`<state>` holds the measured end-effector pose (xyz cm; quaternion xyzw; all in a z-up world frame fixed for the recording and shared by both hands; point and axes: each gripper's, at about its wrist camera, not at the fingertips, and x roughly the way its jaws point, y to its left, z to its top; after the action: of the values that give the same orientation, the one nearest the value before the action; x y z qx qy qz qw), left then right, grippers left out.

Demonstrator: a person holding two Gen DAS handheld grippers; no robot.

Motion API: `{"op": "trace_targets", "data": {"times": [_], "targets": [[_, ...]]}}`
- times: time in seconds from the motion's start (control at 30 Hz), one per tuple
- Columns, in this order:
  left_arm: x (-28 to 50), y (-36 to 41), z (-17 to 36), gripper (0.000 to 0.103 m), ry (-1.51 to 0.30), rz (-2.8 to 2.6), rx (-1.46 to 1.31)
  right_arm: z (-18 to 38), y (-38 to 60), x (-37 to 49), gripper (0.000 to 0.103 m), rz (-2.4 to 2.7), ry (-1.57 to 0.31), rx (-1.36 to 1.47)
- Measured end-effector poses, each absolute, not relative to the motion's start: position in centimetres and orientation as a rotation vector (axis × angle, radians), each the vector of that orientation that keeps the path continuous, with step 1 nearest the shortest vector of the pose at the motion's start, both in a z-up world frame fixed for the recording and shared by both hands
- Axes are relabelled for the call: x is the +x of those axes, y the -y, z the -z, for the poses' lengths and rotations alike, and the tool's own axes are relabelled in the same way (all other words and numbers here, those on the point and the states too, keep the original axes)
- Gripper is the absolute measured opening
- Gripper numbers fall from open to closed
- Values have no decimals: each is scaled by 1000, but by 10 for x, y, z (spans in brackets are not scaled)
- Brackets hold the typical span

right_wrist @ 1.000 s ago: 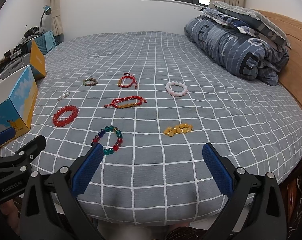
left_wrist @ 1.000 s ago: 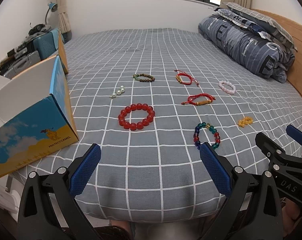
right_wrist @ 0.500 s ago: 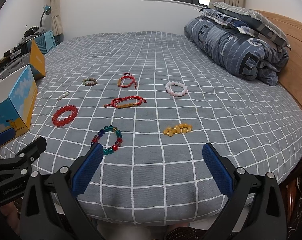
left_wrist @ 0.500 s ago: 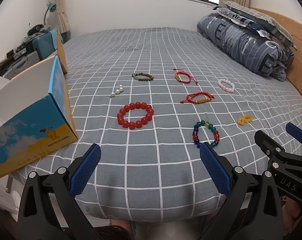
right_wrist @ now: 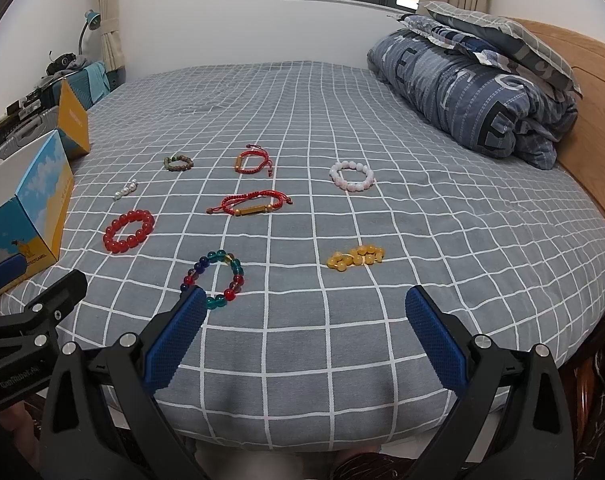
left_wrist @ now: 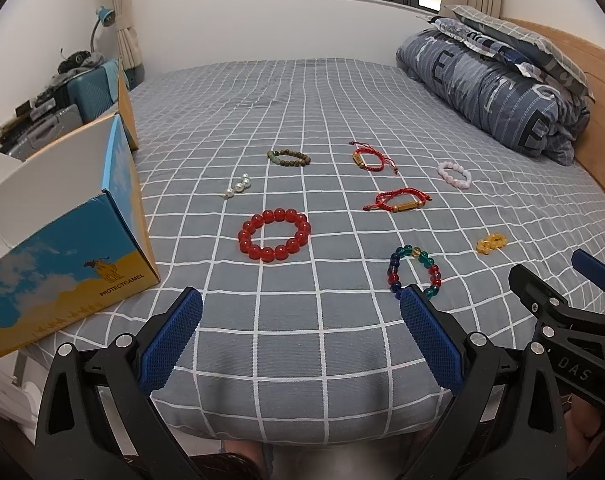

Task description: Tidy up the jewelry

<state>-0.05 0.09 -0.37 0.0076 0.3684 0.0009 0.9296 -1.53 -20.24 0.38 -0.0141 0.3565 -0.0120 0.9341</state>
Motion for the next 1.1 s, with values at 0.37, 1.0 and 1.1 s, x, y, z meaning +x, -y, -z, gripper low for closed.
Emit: {"op": "trace_targets", "data": {"times": [0.37,1.0,1.1], "targets": [[-1,0,2,97,-754,5,18,-3,202,-15,96,25,-728,-32],[-2,1,2,97,-754,4,19,-4,202,-15,96,28,-723,-40],[-1,0,-1,97,-748,-2,18,-6,203,-15,96,28,-721,-38]]}}
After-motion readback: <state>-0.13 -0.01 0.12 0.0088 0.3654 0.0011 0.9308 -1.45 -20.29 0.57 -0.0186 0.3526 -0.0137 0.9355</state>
